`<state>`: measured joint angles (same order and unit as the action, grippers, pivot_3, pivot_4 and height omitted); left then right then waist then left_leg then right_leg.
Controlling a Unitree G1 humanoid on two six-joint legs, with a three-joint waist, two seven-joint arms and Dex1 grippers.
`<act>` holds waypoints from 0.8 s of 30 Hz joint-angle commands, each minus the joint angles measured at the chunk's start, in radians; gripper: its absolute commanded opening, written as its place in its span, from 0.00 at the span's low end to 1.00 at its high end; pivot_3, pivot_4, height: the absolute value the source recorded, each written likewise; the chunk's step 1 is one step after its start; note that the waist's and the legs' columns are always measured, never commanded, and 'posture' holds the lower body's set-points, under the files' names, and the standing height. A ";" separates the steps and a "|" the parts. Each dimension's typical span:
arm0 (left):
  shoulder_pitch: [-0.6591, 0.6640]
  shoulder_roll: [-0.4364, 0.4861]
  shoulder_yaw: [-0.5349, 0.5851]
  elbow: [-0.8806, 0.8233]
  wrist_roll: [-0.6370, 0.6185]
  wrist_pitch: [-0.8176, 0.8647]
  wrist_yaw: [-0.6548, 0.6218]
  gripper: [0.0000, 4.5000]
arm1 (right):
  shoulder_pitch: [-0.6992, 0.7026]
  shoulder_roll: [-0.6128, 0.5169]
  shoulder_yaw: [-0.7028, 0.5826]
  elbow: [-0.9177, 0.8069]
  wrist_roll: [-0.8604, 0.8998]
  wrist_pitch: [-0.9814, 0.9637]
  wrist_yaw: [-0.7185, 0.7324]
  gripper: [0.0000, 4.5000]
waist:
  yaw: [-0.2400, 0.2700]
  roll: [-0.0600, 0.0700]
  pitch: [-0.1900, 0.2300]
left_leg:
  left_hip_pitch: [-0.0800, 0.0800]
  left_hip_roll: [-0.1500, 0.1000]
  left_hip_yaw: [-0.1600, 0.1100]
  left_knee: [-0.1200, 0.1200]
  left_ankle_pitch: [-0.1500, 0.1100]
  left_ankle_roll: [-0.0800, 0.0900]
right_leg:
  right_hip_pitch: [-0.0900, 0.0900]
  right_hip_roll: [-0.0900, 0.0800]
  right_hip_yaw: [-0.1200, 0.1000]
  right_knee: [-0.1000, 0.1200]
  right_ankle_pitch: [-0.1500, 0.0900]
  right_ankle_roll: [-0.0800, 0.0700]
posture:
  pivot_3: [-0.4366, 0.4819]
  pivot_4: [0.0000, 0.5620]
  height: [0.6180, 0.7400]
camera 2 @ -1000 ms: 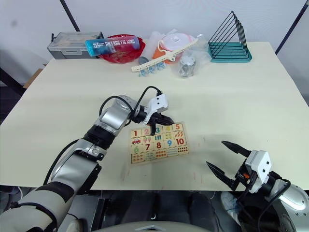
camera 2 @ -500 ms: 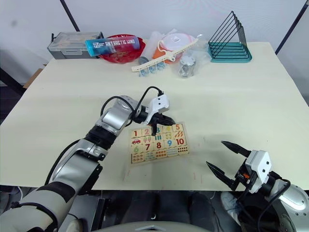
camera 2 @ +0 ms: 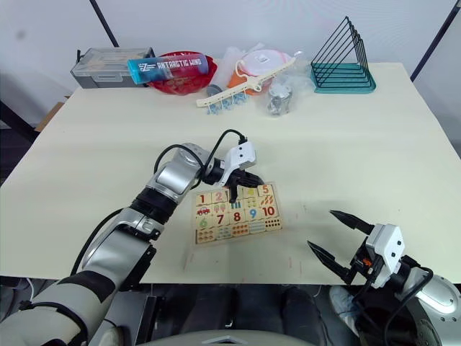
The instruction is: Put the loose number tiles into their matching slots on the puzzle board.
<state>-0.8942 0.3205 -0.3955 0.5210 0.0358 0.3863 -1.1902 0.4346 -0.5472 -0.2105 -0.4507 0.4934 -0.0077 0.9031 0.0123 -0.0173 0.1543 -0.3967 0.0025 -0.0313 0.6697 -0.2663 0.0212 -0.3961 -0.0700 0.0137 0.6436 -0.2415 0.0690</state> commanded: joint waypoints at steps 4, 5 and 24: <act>-0.022 -0.009 0.005 0.016 0.005 -0.025 0.010 0.02 | 0.000 -0.002 -0.007 -0.030 0.008 -0.009 -0.004 1.00 | 0.000 0.000 0.000 | 0.000 0.000 0.000 0.000 0.000 0.000 | 0.000 0.000 0.000 0.000 0.000 0.000 | 0.48 0.27 1.00; -0.024 -0.010 0.005 0.020 0.006 -0.028 0.013 0.02 | -0.001 -0.002 -0.006 -0.029 0.007 -0.008 -0.005 1.00 | 0.000 0.000 0.000 | 0.000 0.000 0.000 0.000 0.000 0.000 | 0.000 0.000 0.000 0.000 0.000 0.000 | 0.48 0.27 1.00; -0.047 -0.011 0.010 0.070 0.021 -0.069 0.020 0.02 | -0.011 0.002 0.002 -0.020 0.003 -0.013 -0.004 1.00 | 0.000 0.000 0.000 | 0.000 0.000 0.000 0.000 0.000 0.000 | 0.000 0.000 0.000 0.000 0.000 0.000 | 0.48 0.27 1.00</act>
<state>-0.9274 0.3091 -0.3938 0.5969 0.0550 0.3307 -1.1689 0.4257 -0.5464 -0.2029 -0.4506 0.4901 -0.0072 0.9013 0.0119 -0.0174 0.1543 -0.3967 0.0025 -0.0313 0.6697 -0.2663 0.0212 -0.3961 -0.0699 0.0137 0.6436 -0.2415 0.0690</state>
